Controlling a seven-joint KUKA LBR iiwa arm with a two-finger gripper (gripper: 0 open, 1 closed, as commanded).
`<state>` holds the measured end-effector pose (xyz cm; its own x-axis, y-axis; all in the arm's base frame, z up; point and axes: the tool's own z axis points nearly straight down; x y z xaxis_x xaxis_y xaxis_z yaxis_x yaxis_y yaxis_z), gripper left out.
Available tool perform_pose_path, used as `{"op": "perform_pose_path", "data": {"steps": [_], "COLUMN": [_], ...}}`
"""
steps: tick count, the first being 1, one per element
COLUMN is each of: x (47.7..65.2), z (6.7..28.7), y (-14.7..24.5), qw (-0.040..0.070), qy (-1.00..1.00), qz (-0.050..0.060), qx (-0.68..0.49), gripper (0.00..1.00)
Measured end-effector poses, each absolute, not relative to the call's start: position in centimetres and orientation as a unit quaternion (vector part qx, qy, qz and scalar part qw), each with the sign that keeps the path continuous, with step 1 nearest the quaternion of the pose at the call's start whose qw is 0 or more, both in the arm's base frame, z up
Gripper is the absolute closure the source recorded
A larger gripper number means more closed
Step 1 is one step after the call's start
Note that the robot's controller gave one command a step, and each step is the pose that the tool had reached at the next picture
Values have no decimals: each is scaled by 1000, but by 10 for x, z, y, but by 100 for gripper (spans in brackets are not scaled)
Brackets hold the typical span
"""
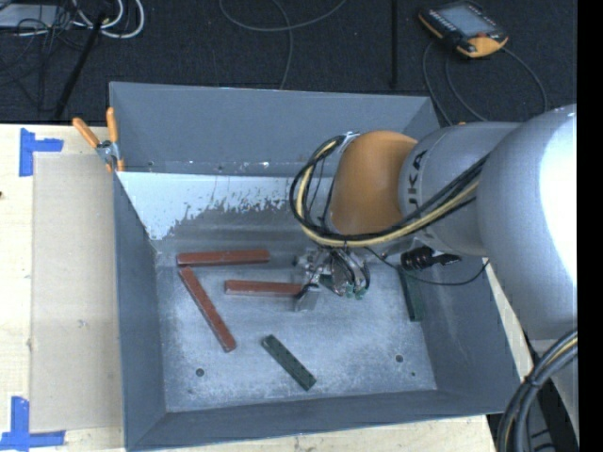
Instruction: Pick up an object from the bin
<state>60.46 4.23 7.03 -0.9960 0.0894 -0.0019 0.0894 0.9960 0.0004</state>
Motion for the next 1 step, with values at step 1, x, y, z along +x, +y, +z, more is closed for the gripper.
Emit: {"op": "perform_pose_path", "data": {"steps": [1], "x": [605], "z": [70], "y": [42], "qw": [1], "qy": [999], "qz": [0], "qx": [45], "gripper": [100]}}
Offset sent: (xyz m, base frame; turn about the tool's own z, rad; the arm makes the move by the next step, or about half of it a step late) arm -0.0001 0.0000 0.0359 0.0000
